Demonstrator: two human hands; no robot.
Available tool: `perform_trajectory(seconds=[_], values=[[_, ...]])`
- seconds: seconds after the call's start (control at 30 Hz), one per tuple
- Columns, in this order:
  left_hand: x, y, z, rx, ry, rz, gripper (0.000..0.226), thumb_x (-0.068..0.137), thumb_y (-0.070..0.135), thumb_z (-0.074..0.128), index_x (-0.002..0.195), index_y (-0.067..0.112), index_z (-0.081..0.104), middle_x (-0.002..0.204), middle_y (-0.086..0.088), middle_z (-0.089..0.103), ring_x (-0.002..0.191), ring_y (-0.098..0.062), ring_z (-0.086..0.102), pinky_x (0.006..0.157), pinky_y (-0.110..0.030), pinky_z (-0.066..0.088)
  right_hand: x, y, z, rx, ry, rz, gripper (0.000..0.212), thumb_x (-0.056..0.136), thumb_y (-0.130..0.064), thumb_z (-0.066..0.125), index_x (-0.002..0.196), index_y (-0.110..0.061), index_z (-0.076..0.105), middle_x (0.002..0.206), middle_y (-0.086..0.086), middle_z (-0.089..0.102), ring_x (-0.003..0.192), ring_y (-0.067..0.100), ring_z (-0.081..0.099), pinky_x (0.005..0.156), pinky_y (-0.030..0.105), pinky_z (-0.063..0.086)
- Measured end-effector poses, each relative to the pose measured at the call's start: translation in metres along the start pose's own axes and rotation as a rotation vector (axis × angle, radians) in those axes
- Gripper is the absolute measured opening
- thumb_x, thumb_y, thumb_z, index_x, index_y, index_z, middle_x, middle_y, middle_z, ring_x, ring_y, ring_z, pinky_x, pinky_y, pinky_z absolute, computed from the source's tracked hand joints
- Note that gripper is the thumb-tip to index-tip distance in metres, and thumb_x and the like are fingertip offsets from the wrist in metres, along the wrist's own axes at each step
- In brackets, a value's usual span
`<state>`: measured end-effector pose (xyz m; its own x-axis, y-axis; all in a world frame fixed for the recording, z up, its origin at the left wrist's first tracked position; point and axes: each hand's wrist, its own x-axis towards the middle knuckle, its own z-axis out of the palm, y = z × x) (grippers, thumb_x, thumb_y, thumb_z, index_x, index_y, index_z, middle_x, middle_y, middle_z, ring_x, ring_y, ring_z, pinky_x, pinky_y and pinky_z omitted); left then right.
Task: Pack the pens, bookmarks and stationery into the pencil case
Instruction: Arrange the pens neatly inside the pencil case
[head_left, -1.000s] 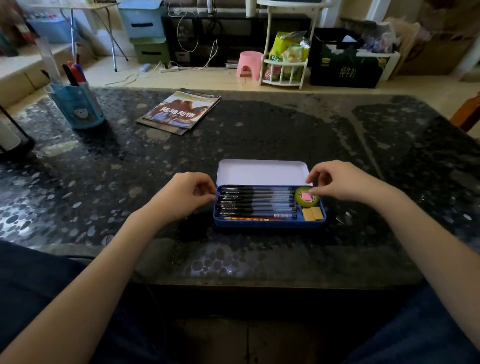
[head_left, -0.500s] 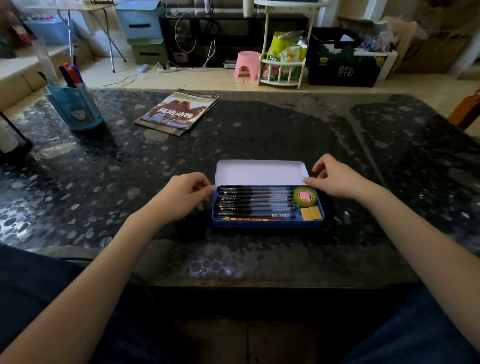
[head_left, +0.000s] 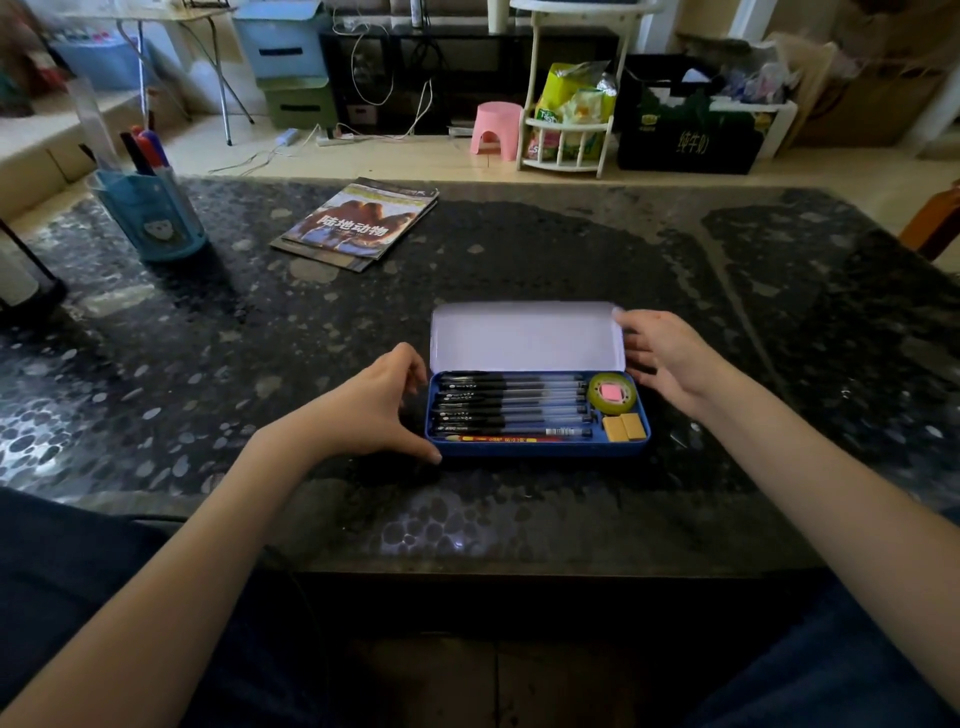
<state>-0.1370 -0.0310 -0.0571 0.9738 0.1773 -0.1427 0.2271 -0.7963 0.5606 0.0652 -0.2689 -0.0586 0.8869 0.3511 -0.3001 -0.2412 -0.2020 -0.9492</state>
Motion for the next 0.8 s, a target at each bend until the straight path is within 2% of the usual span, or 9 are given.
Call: perform_trajectory(seconds=[0.07,0.13,0.3,0.43,0.5,0.57,0.63,0.7,0.8], values=[[0.001,-0.003,0.002,0.036,0.030,0.002,0.078,0.043,0.052,0.087,0.093,0.027,0.032,0.096,0.010,0.045,0.085,-0.005,0.049,0.065,-0.020,0.041,-0.007,-0.007,0.000,0.077,0.031,-0.023,0.042,0.091,-0.045,0.054,0.124,-0.019,0.053,0.111,0.003,0.062,0.101,0.019,0.059,0.082,0.034,0.047],[0.001,-0.005,0.001,0.015,0.037,0.002,0.086,0.039,0.058,0.085,0.094,0.024,0.027,0.095,0.006,0.045,0.084,-0.008,0.051,0.067,-0.025,0.046,-0.013,-0.012,0.000,0.127,0.071,-0.047,0.040,0.095,-0.049,0.045,0.120,-0.019,0.056,0.103,0.003,0.063,0.094,0.017,0.061,0.072,0.031,0.048],[-0.001,-0.006,-0.013,-0.320,0.103,-0.029,0.099,0.026,0.073,0.078,0.097,0.026,0.027,0.093,0.002,0.049,0.076,-0.006,0.052,0.065,-0.021,0.045,-0.024,-0.019,-0.003,0.031,-0.041,-0.130,0.047,0.098,-0.052,0.033,0.102,-0.019,0.065,0.056,-0.003,0.053,0.054,0.011,0.051,0.063,0.031,0.043],[0.007,0.001,-0.007,-0.438,0.330,-0.082,0.054,0.062,0.074,0.058,0.089,0.032,0.039,0.086,0.005,0.053,0.074,-0.006,0.052,0.062,-0.022,0.042,-0.027,-0.012,0.010,-0.280,-0.011,-0.289,0.037,0.099,-0.044,0.038,0.088,-0.022,0.066,0.058,-0.003,0.056,0.051,0.003,0.055,0.057,0.026,0.043],[0.017,0.007,0.008,-0.349,0.429,-0.064,0.036,0.082,0.059,0.052,0.097,0.026,0.048,0.091,0.003,0.058,0.086,-0.014,0.056,0.071,-0.030,0.045,-0.030,-0.002,0.019,-0.477,0.007,-0.424,0.031,0.098,-0.040,0.043,0.085,-0.022,0.064,0.065,-0.002,0.059,0.059,0.006,0.058,0.059,0.032,0.046],[0.025,0.015,0.026,-0.194,0.426,-0.044,0.038,0.092,0.046,0.046,0.113,0.016,0.053,0.107,-0.004,0.061,0.103,-0.022,0.056,0.089,-0.039,0.045,-0.033,0.009,0.025,-0.757,0.029,-0.570,0.025,0.096,-0.037,0.047,0.086,-0.020,0.062,0.075,-0.001,0.063,0.072,0.014,0.059,0.066,0.038,0.049],[0.029,0.020,0.043,-0.076,0.393,-0.037,0.044,0.095,0.045,0.040,0.124,0.013,0.051,0.123,-0.006,0.057,0.117,-0.023,0.049,0.103,-0.042,0.034,-0.035,0.017,0.029,-1.008,0.060,-0.681,0.023,0.095,-0.036,0.047,0.089,-0.019,0.061,0.082,-0.001,0.059,0.083,0.020,0.057,0.071,0.039,0.048],[0.030,0.019,0.053,-0.024,0.363,-0.050,0.046,0.096,0.046,0.035,0.128,0.016,0.049,0.133,-0.005,0.051,0.128,-0.021,0.040,0.114,-0.044,0.017,-0.034,0.021,0.031,-1.060,0.086,-0.726,0.023,0.095,-0.034,0.047,0.091,-0.017,0.061,0.085,0.001,0.057,0.087,0.022,0.054,0.074,0.040,0.047],[0.029,0.016,0.060,0.047,0.374,-0.051,0.046,0.098,0.045,0.029,0.131,0.019,0.047,0.142,-0.003,0.044,0.140,-0.013,0.024,0.115,-0.044,-0.006,-0.033,0.029,0.033,-1.096,0.167,-0.771,0.023,0.094,-0.033,0.047,0.091,-0.015,0.060,0.087,0.004,0.055,0.087,0.023,0.052,0.072,0.039,0.045]])
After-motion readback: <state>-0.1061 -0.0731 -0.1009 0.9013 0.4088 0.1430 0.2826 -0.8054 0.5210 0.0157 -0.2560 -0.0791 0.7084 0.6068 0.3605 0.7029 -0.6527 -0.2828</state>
